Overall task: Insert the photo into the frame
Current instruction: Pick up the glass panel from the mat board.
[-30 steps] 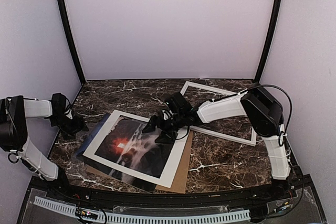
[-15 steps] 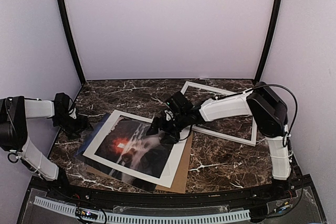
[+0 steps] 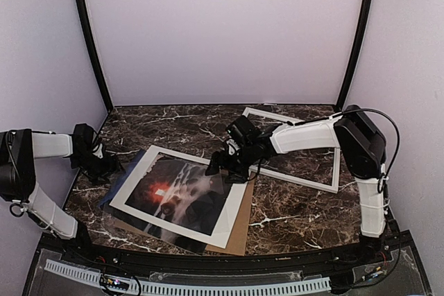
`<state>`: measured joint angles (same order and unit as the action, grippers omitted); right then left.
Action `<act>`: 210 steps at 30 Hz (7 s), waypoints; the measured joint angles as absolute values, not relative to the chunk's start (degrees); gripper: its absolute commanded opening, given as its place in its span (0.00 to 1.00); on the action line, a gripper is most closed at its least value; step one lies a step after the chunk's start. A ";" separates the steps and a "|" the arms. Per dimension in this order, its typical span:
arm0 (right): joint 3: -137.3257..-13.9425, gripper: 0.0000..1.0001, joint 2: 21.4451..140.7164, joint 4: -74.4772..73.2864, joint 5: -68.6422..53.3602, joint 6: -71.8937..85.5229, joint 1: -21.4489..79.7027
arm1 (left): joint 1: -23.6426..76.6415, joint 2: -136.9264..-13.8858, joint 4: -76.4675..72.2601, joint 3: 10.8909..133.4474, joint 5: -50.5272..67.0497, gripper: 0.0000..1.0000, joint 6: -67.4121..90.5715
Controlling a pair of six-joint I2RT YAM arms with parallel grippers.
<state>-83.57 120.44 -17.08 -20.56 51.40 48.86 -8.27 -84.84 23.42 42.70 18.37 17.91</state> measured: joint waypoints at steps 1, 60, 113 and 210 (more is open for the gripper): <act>-83.29 0.81 120.25 -17.19 -20.53 51.24 48.97 | -8.03 -84.62 23.44 42.52 18.46 0.82 18.15; -64.55 0.80 111.00 -2.02 -26.35 63.70 52.82 | -4.82 -81.80 31.33 41.45 15.88 0.85 25.26; -71.35 0.80 111.26 -18.41 -18.00 51.00 51.44 | -3.97 -80.51 27.09 39.31 20.16 0.84 27.46; -73.08 0.79 114.34 -13.50 -20.34 50.94 51.88 | -2.90 -63.11 20.71 35.31 29.98 0.96 25.69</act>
<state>-73.08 114.34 -13.50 -20.34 50.94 51.88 -2.90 -63.11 20.71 35.31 29.98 25.69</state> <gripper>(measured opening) 0.788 0.962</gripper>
